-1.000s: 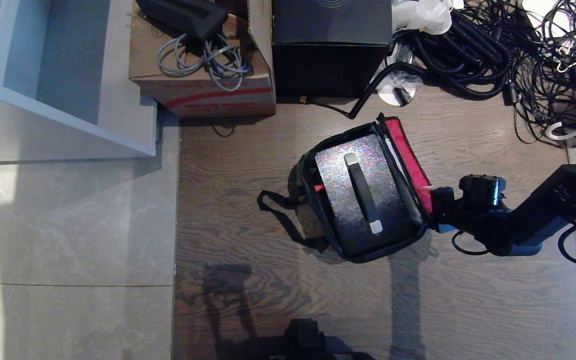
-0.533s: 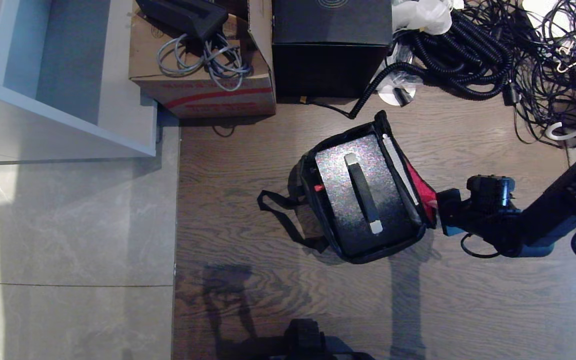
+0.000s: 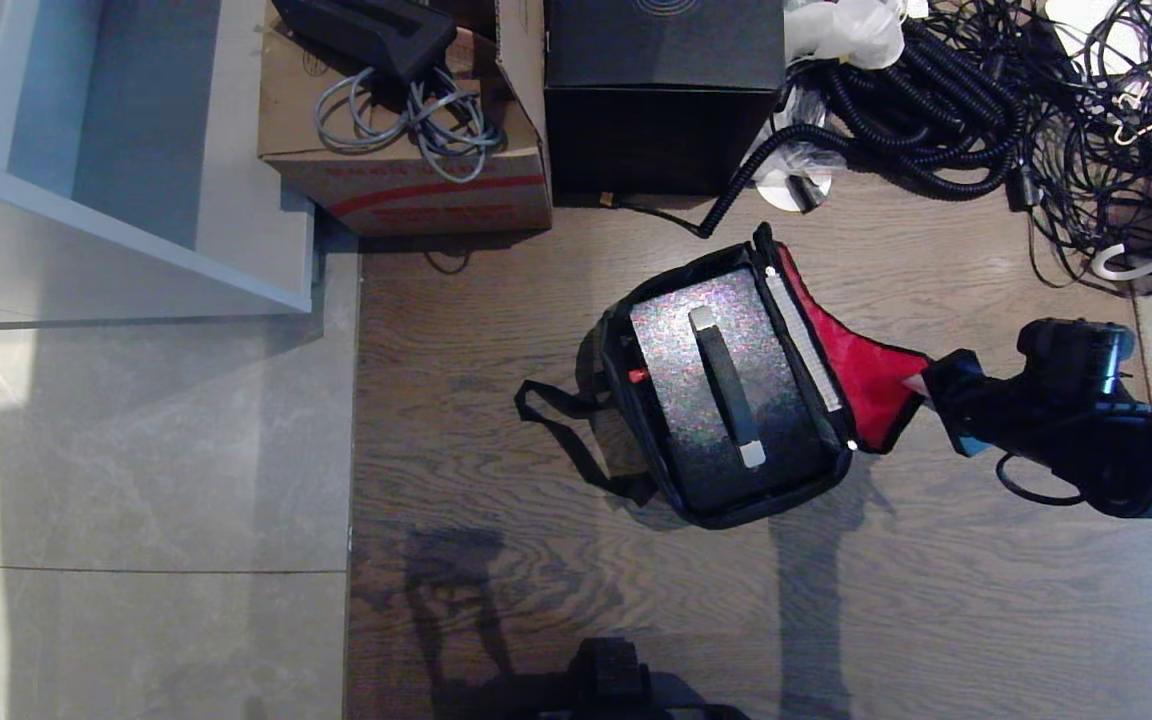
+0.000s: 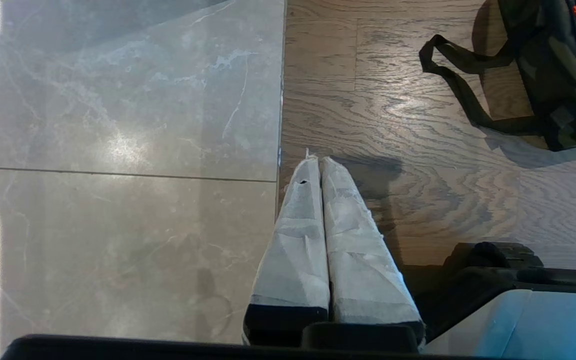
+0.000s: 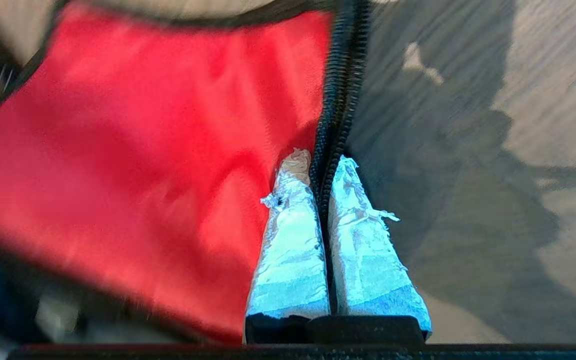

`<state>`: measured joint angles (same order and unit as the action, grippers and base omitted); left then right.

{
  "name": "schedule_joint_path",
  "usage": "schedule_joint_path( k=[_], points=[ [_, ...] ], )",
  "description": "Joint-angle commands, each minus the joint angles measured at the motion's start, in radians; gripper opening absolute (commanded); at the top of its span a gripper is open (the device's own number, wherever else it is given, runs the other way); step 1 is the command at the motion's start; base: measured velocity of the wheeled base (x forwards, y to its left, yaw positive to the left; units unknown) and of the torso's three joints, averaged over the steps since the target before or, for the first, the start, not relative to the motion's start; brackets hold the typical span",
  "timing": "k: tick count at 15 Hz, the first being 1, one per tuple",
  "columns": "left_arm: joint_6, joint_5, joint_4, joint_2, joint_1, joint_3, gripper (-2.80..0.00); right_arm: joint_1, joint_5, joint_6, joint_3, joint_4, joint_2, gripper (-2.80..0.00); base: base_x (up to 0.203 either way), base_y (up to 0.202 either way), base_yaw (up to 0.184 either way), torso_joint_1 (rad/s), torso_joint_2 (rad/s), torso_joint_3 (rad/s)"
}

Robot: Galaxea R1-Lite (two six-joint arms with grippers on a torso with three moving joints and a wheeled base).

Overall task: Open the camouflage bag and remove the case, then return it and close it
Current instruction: Close the top of the storage box

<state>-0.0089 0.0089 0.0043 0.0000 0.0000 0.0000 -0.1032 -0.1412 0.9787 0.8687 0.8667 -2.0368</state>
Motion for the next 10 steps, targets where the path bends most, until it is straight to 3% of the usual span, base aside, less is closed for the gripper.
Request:
schedule_joint_path(
  k=[1, 10],
  points=[
    [0.000, 0.000, 0.000, 0.000, 0.000, 0.000, -2.80, 0.027, -0.013, -0.047, -0.117, 0.006, 0.167, -2.80, 0.000, 0.000, 0.000, 0.000, 0.00, 0.000],
    [0.000, 0.000, 0.000, 0.000, 0.000, -0.002, -2.80, 0.273, -0.020, -0.223, -0.387, 0.168, 0.362, -2.80, 0.000, 0.000, 0.000, 0.000, 0.00, 0.000]
  ],
)
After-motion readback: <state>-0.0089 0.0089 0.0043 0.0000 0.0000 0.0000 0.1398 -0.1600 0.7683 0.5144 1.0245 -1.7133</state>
